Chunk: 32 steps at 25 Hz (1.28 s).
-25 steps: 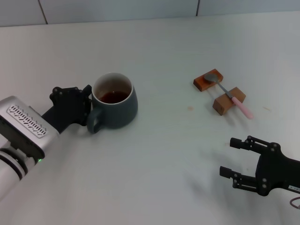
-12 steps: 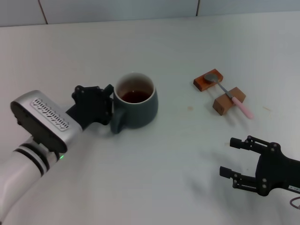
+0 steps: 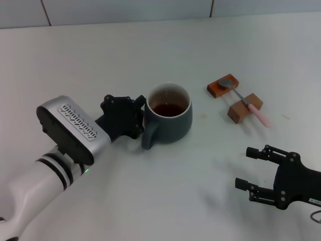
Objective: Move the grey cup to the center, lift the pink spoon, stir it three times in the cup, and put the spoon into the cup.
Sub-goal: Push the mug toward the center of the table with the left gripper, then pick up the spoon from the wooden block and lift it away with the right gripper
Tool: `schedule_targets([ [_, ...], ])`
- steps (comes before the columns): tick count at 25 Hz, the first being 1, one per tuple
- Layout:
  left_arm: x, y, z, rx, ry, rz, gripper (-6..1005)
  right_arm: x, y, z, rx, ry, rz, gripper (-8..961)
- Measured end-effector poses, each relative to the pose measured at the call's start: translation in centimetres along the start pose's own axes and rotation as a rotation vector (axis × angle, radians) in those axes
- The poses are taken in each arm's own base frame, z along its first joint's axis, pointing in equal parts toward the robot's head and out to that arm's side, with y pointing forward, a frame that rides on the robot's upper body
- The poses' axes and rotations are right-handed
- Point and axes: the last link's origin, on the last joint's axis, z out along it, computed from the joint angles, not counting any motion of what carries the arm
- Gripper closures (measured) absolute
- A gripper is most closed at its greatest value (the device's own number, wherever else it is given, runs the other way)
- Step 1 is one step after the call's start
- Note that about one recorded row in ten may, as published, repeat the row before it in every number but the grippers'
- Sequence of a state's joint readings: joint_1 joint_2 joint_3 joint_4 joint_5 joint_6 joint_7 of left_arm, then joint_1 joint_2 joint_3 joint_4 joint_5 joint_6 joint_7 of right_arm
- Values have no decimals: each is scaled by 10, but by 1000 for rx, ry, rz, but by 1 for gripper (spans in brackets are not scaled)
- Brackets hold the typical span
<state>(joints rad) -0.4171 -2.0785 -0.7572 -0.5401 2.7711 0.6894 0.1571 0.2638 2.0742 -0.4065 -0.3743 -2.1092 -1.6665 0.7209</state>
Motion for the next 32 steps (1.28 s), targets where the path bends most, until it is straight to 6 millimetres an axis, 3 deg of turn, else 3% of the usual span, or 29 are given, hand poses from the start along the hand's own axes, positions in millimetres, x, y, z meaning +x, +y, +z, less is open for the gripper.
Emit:
schedule_targets([
  [8, 3, 5, 2, -18, 5, -12, 1001, -1, 0, 1, -4, -4, -2, 190],
  [14, -3, -25, -4, 92, 15, -141, 1000, -1, 0, 1, -6, -3, -3, 190],
  [18, -9, -53, -29, 159, 141, -304, 1000, -1, -1, 1, -3, -1, -4, 191],
  [21, -8, -69, -62, 130, 302, -409, 1000, -2, -2, 2, -6, -4, -7, 191],
  [25, -5, -64, -82, 48, 378, -405, 1000, -3, -2, 3, -8, -4, -9, 191],
  [26, -4, -59, -95, -25, 406, -406, 1000, -3, -3, 3, -8, -5, -10, 191],
  [32, -8, -44, -121, -203, 405, -405, 1000, -3, -3, 4, -9, -4, -11, 191],
])
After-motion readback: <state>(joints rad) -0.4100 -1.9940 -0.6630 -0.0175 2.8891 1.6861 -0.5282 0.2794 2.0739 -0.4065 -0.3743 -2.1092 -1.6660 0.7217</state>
